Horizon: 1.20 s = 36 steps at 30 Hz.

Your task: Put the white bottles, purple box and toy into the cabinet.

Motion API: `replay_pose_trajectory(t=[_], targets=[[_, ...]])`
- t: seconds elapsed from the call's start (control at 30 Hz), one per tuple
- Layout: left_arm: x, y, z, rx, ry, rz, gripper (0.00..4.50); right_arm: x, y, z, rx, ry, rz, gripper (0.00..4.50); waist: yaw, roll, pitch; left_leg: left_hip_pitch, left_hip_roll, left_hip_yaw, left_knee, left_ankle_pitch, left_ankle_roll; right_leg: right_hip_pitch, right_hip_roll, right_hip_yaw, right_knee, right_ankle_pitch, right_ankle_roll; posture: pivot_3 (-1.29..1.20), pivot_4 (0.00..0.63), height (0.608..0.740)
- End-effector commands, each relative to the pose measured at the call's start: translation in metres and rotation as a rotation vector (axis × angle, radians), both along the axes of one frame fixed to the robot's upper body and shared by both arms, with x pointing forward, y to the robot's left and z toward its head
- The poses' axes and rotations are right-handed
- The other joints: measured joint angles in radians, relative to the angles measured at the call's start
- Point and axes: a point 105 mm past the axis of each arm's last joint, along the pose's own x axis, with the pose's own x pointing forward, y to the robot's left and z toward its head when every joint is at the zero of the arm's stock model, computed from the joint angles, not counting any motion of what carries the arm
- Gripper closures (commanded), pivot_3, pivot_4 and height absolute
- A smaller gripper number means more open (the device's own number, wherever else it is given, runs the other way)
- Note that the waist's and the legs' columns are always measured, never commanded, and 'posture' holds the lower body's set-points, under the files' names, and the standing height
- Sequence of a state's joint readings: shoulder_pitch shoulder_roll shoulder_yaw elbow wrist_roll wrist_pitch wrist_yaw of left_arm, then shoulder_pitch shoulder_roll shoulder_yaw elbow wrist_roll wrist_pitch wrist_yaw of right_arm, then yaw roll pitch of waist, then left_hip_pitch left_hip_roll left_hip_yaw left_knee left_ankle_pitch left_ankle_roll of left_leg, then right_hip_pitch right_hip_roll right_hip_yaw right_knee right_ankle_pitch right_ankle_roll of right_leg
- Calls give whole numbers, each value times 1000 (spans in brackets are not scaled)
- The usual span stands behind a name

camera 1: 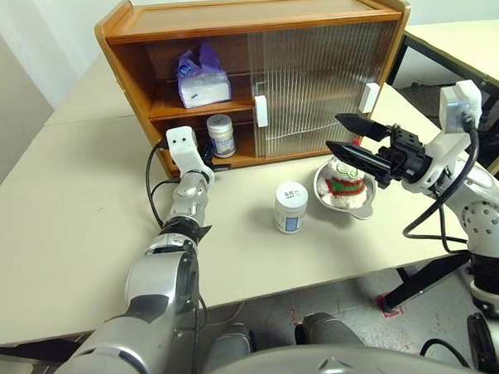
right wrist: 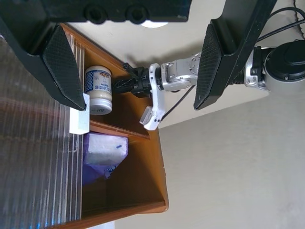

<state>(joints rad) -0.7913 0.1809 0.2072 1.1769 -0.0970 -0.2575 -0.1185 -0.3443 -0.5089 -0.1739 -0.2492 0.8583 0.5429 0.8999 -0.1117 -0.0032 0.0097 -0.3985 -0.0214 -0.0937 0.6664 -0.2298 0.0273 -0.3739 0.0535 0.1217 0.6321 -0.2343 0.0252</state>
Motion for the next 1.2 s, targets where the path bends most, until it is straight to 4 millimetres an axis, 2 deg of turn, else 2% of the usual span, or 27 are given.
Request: replay_pose_trajectory(t=[0.03,0.33,0.57,0.83,0.97,1.0,1.07,1.1,1.2], targets=[[2,-13,0,9,9,-46,4477,-2,-1,3,-9,-11,-3,0,-2,0,0,0,0,0,0,0,0,0,0,0,0,0,0,-211,0,740],[7,-27,5,19,12,-91,4477,-5,-3,3,-13,-12,-16,0,-23,0,0,0,-2,0,1,0,1,0,0,0,0,0,2,-239,0,740],[9,-30,8,16,9,-96,4477,-7,-4,4,-14,-11,-23,0,-44,0,0,0,-2,0,1,0,1,0,0,0,0,0,3,-241,0,740],[3,-7,11,-9,-53,-57,4477,-5,-2,2,-12,-1,-17,0,-58,0,0,0,-3,1,1,0,2,0,0,-1,-1,0,5,-224,0,740],[-12,-2,17,16,-129,-136,4477,-4,-1,1,-9,5,-7,0,-60,0,0,0,-4,2,1,-1,2,0,0,-3,-1,0,5,-196,5,740],[-17,3,19,25,-146,-145,4094,-3,0,1,-9,6,-4,0,-59,0,0,-1,-5,2,1,-1,2,0,0,-4,-1,-1,5,-193,5,740],[-25,10,24,38,-168,-159,3613,-3,0,1,-7,8,-1,0,-59,0,0,-1,-5,2,1,-1,2,-1,0,-4,-1,-1,5,-187,6,740],[-30,12,26,37,-176,-187,3200,-2,0,1,-7,8,1,0,-57,0,0,-1,-6,2,1,-1,2,-1,0,-4,-1,-1,5,-181,6,740],[-46,7,33,6,-192,-324,2146,-1,1,1,-5,9,8,0,-48,0,0,-1,-6,2,1,-1,2,-1,0,-3,-1,-1,5,-169,7,740]])
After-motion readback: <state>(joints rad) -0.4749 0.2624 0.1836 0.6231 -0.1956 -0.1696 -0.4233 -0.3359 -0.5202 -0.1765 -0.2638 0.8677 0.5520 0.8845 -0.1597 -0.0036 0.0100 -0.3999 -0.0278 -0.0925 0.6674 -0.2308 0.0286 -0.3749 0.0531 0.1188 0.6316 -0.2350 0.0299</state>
